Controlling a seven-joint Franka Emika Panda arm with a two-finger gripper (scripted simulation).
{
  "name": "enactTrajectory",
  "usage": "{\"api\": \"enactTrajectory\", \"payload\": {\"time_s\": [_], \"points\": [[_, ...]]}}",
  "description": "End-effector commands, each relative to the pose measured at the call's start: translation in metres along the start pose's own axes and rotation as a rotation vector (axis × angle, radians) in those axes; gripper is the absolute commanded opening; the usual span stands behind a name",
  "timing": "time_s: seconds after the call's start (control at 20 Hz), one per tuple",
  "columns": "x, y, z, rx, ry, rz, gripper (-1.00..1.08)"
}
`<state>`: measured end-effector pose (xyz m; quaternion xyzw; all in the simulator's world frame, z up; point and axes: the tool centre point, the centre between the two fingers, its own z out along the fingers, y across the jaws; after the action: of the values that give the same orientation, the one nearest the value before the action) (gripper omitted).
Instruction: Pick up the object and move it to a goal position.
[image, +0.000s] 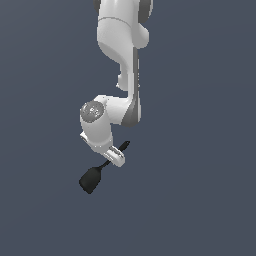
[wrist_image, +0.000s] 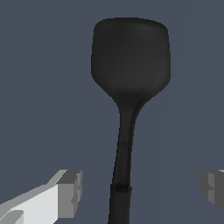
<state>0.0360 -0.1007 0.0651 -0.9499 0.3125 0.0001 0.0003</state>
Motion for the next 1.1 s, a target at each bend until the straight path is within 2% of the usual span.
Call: {"api": "enactTrajectory", "payload": {"time_s": [0.0, 0.35, 0.65, 0.7, 1.05], "points": [[0.0, 0.0, 0.006, 0.0, -0.001, 0.001, 1.0], [-0.001, 0.001, 0.04, 0.0, 0.0, 0.005, 1.0], [0.001, 0.001, 0.048, 0.0, 0.0, 0.006, 1.0], [0.001, 0.001, 0.048, 0.0, 0.0, 0.006, -1.0], [0.001, 0.001, 0.048, 0.0, 0.0, 0.006, -1.0]]}}
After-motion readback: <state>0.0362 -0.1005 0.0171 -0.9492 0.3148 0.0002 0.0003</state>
